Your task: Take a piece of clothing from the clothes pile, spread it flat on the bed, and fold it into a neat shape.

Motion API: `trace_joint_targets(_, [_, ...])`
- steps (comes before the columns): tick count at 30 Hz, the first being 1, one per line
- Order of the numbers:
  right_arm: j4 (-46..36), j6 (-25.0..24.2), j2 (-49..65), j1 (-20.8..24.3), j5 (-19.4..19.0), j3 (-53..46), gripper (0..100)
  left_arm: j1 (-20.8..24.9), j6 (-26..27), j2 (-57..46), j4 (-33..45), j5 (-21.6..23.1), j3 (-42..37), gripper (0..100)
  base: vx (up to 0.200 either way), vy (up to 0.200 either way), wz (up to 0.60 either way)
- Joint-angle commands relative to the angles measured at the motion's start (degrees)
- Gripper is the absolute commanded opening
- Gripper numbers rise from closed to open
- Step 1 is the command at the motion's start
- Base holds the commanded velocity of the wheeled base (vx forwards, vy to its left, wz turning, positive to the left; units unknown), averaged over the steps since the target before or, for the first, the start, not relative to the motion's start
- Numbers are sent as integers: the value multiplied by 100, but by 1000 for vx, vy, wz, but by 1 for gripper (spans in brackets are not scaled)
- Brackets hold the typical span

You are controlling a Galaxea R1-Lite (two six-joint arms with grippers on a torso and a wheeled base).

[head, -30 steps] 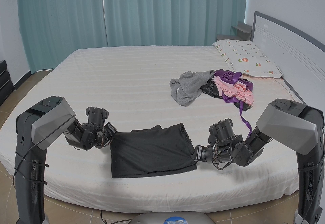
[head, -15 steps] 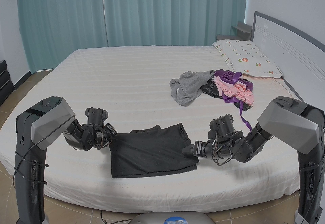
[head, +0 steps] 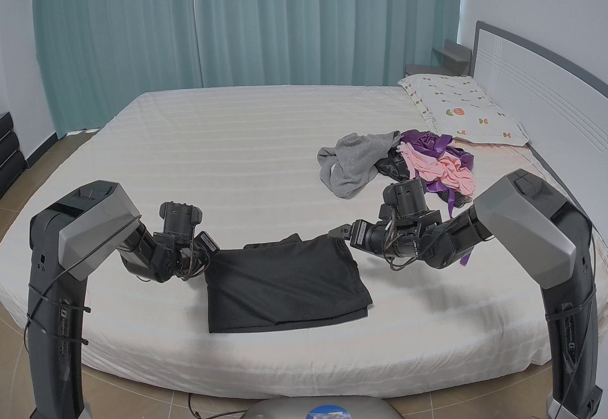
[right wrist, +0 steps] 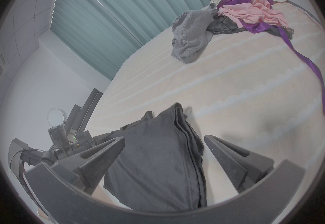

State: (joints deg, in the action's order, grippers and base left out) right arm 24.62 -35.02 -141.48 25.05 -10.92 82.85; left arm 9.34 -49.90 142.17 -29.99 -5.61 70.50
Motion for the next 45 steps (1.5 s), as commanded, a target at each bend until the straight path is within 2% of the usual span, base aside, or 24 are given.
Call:
trace_joint_targets(1, [-327, -48, -898, 44, 64, 1058, 100, -2, -3, -22, 2, -2, -10, 0, 0, 0, 0])
trace_joint_targets(11, [-371, -154, -1540, 88, 284, 2025, 100, -2, -3, -22, 2, -2, -10, 0, 0, 0, 0])
trace_joint_targets(12, [-379, -154, -1566, 96, 292, 2069, 0, -2, -3, -22, 2, 7, -10, 0, 0, 0, 0])
trace_joint_targets(22, [-397, -171, -1558, 52, 574, 2332, 0, -2, -3, -5, -7, -2, -10, 0, 0, 0, 0])
trace_joint_targets(31, [-362, -180, -1522, 0, 591, 2376, 0, -2, 24, 4, -42, -19, -10, 0, 0, 0, 0])
trace_joint_targets(45, [-485, -330, -1980, 26, 934, 2983, 0, -2, 33, 22, -42, -46, 34, 0, 0, 0, 0])
